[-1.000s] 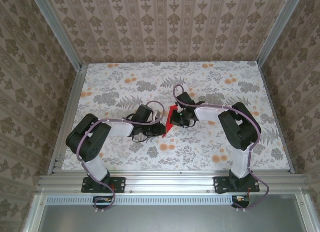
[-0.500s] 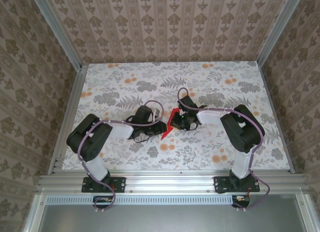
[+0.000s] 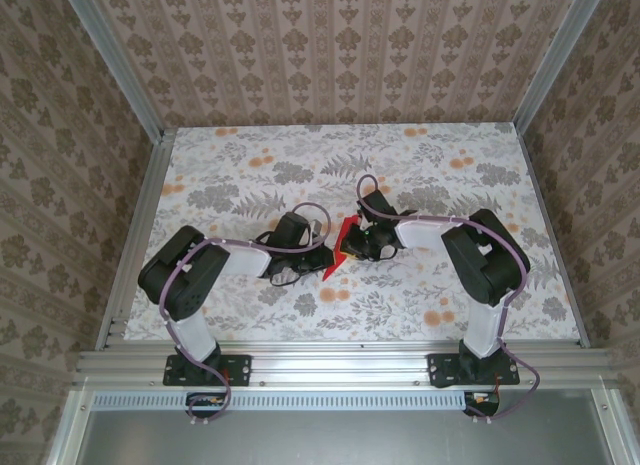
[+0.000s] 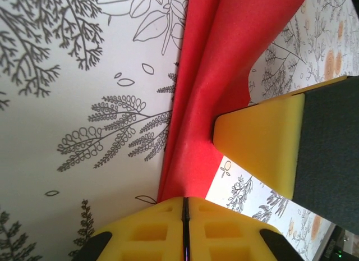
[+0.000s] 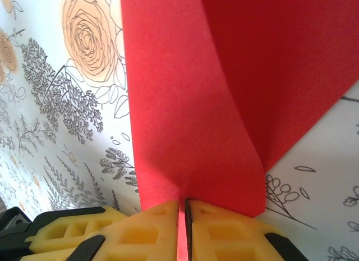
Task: Fold a paper plane with a square sheet of paper (pick it up from the middle)
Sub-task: Fold the wing for the fifth time at the center of the table.
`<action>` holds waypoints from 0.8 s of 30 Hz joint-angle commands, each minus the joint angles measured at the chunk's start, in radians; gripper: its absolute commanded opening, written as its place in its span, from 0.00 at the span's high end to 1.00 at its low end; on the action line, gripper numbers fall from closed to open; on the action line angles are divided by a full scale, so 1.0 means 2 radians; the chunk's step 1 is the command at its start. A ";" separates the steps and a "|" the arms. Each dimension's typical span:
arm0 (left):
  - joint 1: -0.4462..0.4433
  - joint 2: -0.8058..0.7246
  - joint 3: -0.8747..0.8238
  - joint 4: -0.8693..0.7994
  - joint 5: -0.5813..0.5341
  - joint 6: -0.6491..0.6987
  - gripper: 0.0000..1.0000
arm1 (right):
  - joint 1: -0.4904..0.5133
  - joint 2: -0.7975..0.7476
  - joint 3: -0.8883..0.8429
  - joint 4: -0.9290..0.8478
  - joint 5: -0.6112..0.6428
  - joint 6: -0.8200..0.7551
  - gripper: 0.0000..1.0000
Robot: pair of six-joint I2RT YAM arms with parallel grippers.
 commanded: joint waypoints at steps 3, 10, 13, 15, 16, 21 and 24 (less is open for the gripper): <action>-0.001 -0.001 -0.007 -0.068 -0.038 0.018 0.91 | -0.018 -0.027 0.019 -0.009 0.011 -0.047 0.83; -0.002 -0.001 -0.003 -0.079 -0.043 0.021 0.91 | -0.020 -0.009 0.047 -0.026 0.021 -0.093 0.83; -0.002 -0.001 -0.002 -0.081 -0.043 0.021 0.91 | -0.020 0.011 0.057 -0.020 0.003 -0.098 0.84; -0.002 -0.001 -0.002 -0.084 -0.044 0.022 0.91 | -0.021 0.021 0.062 -0.020 -0.002 -0.102 0.83; -0.002 -0.001 -0.001 -0.085 -0.044 0.022 0.91 | -0.020 0.026 0.065 -0.021 -0.005 -0.104 0.83; -0.002 -0.003 0.001 -0.088 -0.036 0.026 0.91 | -0.024 0.051 0.076 -0.020 -0.007 -0.111 0.84; -0.002 -0.007 0.005 -0.084 -0.026 0.028 0.89 | -0.026 0.059 0.075 -0.018 -0.007 -0.109 0.84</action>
